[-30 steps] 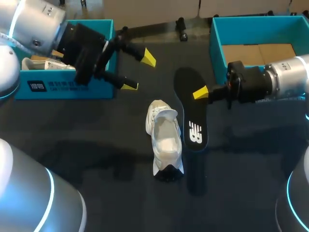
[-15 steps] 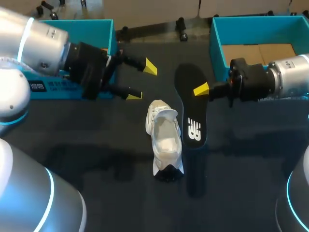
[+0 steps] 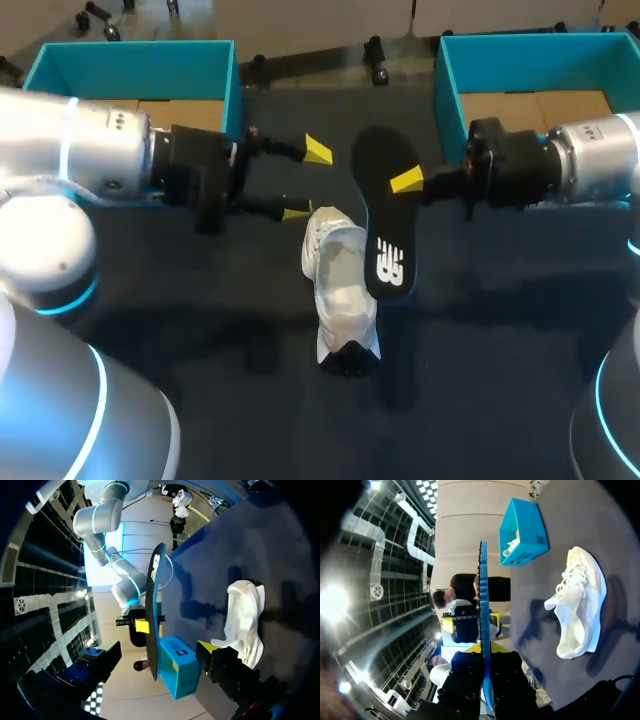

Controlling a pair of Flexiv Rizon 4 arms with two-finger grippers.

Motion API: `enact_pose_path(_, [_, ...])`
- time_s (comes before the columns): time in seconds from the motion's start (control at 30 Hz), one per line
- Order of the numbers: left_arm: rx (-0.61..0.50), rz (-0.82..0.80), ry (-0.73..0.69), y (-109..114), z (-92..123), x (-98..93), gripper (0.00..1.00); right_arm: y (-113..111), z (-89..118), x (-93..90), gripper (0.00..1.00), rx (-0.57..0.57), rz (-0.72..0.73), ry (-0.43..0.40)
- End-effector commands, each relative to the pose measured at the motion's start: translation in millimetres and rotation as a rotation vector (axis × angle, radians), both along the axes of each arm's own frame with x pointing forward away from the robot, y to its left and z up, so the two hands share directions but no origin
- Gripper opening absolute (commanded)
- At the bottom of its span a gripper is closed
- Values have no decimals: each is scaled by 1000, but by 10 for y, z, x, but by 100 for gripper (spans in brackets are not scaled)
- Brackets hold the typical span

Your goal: Take the shoe out of the shoebox, open the shoe tongue, remove and reinsert the insole, then place the shoe into the shoebox

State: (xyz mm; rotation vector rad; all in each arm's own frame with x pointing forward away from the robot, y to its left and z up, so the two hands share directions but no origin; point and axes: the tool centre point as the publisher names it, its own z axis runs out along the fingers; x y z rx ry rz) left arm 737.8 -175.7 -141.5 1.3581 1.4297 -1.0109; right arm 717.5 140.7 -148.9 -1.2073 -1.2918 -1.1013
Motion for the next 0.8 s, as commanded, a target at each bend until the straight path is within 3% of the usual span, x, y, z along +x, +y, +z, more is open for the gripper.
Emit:
enact_pose_path(0.03, [-72, 42, 1, -158, -51, -2, 100, 54, -16, -2, 0, 1, -6, 5])
enact_pose_path(0.5, [-105, 56, 60, -373, -54, 114, 98, 199, 18, -59, 0, 13, 2, 14])
enact_pose_path(0.8, [-122, 80, 97, -515, -74, 159, 74, 251, 40, -83, 0, 22, -7, 6])
